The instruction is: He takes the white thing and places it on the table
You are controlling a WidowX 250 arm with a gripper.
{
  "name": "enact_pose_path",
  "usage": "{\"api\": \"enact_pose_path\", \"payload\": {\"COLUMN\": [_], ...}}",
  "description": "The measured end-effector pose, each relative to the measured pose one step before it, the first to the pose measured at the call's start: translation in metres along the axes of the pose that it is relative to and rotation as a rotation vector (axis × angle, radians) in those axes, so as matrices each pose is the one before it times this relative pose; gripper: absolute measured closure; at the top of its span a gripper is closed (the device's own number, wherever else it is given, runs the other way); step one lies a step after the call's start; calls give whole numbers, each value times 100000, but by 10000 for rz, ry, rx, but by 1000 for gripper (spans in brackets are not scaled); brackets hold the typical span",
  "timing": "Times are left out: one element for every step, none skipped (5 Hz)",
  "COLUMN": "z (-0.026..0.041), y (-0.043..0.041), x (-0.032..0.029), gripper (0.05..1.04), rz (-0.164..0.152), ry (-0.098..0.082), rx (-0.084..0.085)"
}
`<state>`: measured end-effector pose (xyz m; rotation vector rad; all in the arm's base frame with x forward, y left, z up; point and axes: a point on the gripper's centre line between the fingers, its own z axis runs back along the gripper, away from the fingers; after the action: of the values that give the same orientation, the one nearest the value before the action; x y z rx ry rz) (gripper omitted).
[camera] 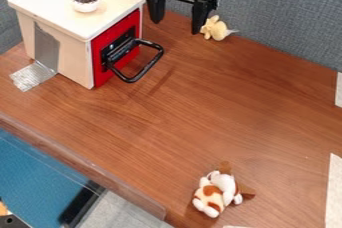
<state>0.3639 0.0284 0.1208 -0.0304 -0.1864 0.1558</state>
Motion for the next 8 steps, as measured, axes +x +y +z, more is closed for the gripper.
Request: {"api": "enact_pose_path", "payload": {"z": [-970,1432,3176,2194,834,-19,-1520,-1378], "y": [47,2921,3159,3449,2265,729,807,685], "x": [-227,610,1290,457,-351,-183,-152,238], "gripper": [84,84,84,84,85,85,85,85], "rz": [9,657,824,662,-305,-283,65,90], "ry": [291,-219,-761,-407,181,115,411,320], "rx": [19,66,-134,-43,13,295,344,392]}}
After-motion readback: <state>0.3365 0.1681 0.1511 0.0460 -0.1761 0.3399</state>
